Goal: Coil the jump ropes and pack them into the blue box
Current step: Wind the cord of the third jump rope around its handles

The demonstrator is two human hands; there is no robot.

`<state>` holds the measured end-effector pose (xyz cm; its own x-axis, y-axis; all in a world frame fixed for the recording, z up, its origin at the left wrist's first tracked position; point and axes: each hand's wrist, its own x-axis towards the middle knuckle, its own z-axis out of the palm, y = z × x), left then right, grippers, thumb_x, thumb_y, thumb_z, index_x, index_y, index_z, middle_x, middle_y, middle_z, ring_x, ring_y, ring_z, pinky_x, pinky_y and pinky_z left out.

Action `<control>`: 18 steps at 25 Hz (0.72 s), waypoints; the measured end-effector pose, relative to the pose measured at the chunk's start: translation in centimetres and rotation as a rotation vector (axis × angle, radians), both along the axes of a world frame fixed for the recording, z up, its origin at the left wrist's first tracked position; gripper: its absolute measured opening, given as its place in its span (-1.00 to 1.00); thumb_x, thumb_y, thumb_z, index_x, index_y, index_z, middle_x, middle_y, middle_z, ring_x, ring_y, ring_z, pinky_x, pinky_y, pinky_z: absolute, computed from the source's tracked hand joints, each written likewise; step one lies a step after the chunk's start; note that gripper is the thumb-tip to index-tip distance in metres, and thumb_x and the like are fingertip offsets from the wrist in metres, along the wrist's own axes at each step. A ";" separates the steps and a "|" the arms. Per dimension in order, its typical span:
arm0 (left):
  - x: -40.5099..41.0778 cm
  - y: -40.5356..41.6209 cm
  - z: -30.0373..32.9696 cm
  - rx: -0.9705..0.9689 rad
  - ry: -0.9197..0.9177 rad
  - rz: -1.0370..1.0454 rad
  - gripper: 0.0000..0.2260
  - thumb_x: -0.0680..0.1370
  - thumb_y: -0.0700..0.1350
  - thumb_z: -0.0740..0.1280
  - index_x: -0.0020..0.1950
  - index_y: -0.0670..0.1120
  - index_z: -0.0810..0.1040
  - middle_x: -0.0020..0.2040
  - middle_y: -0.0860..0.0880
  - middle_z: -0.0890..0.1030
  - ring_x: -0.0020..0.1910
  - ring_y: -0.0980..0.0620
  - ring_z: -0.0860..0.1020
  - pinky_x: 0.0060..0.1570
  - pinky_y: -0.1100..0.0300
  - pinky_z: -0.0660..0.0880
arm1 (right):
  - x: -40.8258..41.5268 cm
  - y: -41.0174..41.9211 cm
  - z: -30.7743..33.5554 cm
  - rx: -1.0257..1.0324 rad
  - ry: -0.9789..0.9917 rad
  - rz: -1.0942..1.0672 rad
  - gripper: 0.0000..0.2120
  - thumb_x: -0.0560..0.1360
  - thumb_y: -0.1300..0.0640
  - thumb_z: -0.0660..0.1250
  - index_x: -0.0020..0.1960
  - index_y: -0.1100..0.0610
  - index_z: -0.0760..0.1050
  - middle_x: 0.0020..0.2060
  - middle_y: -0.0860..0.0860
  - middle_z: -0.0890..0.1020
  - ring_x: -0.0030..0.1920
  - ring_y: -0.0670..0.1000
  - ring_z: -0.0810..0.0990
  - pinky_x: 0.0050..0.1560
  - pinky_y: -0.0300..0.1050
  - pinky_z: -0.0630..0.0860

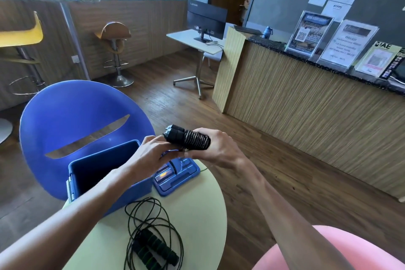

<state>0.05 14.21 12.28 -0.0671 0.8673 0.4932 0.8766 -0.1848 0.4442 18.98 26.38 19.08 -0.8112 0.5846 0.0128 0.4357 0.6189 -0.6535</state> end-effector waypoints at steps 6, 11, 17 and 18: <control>0.1 0.6 1.1 0.121 0.155 -0.033 -0.50 0.60 0.25 0.08 -0.06 -0.07 0.66 -0.15 -0.04 0.64 -0.13 0.07 0.41 -0.04 0.14 0.36 | 1.1 0.3 -0.6 -0.222 0.093 0.169 -0.58 0.34 -0.06 0.59 0.17 -0.12 0.61 -0.07 -0.05 0.70 -0.05 0.04 0.68 0.10 0.21 0.58; -1.2 0.6 2.5 0.010 0.325 -0.122 -0.60 0.58 0.16 0.14 0.17 -0.01 0.64 0.03 0.07 0.67 0.05 0.17 0.42 0.16 0.33 0.27 | 2.4 -0.3 0.0 -0.400 0.068 0.306 -0.65 0.40 0.18 0.58 0.15 0.08 0.62 -0.09 0.10 0.66 -0.11 0.00 0.58 -0.04 0.12 0.53; -2.1 2.6 4.4 -0.210 0.714 -0.389 -0.85 0.57 0.06 0.29 -0.12 0.06 0.38 -0.09 0.08 0.59 -0.15 0.02 0.55 -0.32 0.11 0.55 | 2.3 -0.9 0.1 -0.370 -0.214 0.351 -0.69 0.41 0.13 0.57 0.12 0.05 0.61 -0.16 0.03 0.59 -0.16 -0.06 0.55 -0.06 0.00 0.51; -1.6 2.9 5.2 -0.163 0.776 -0.405 -0.80 0.51 0.04 0.40 -0.15 0.05 0.39 -0.21 0.08 0.54 -0.23 0.03 0.52 -0.40 0.15 0.52 | 2.3 -0.8 0.4 -0.336 -0.284 0.347 -0.69 0.41 0.08 0.57 0.11 0.00 0.61 -0.16 -0.02 0.60 -0.16 -0.08 0.56 -0.07 -0.03 0.50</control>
